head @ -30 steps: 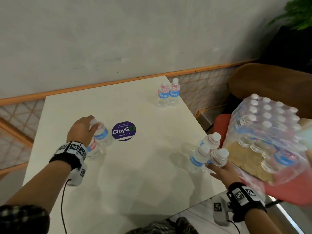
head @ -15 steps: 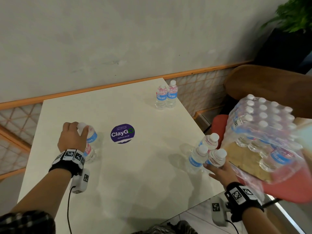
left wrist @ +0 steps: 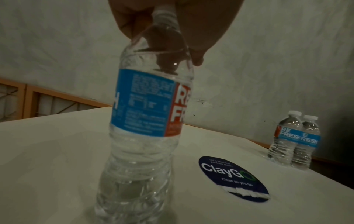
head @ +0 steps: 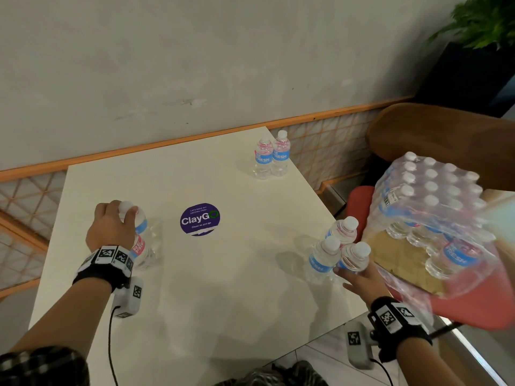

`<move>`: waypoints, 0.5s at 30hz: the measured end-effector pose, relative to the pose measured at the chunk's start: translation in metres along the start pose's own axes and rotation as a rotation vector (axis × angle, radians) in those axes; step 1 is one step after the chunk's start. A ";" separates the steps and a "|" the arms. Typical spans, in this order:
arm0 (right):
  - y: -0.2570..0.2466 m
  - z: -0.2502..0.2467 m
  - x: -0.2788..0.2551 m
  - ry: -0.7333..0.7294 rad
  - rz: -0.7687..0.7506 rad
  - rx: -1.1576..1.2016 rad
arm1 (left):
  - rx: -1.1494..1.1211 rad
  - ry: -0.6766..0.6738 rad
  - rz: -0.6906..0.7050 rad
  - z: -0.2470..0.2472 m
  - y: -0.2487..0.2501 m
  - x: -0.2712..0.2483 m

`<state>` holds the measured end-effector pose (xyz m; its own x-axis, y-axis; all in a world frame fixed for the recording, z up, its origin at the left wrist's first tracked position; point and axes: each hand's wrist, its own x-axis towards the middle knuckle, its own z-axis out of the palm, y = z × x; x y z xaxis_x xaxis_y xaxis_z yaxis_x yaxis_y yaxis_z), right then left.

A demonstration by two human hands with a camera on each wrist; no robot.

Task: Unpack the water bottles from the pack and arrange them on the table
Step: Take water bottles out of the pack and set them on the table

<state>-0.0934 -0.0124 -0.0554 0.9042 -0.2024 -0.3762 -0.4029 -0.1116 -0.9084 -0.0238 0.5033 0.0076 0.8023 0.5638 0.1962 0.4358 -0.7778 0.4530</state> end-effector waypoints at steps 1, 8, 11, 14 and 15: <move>0.000 0.000 0.000 -0.005 -0.002 -0.004 | -0.006 0.007 0.006 0.000 -0.002 0.000; -0.005 0.001 -0.003 -0.005 -0.017 -0.019 | -0.027 0.031 0.046 -0.001 0.000 0.000; -0.006 0.001 -0.005 -0.014 -0.042 -0.049 | 0.055 0.003 0.060 0.000 0.005 0.004; -0.004 0.001 -0.005 0.005 -0.018 -0.056 | 0.077 -0.090 -0.004 -0.001 0.007 0.007; -0.004 0.001 -0.005 0.008 -0.015 -0.071 | 0.080 -0.118 -0.034 -0.002 0.008 0.007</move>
<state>-0.0965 -0.0100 -0.0502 0.9090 -0.2077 -0.3613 -0.3989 -0.1831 -0.8985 -0.0156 0.5019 0.0145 0.8269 0.5573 0.0757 0.4911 -0.7811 0.3856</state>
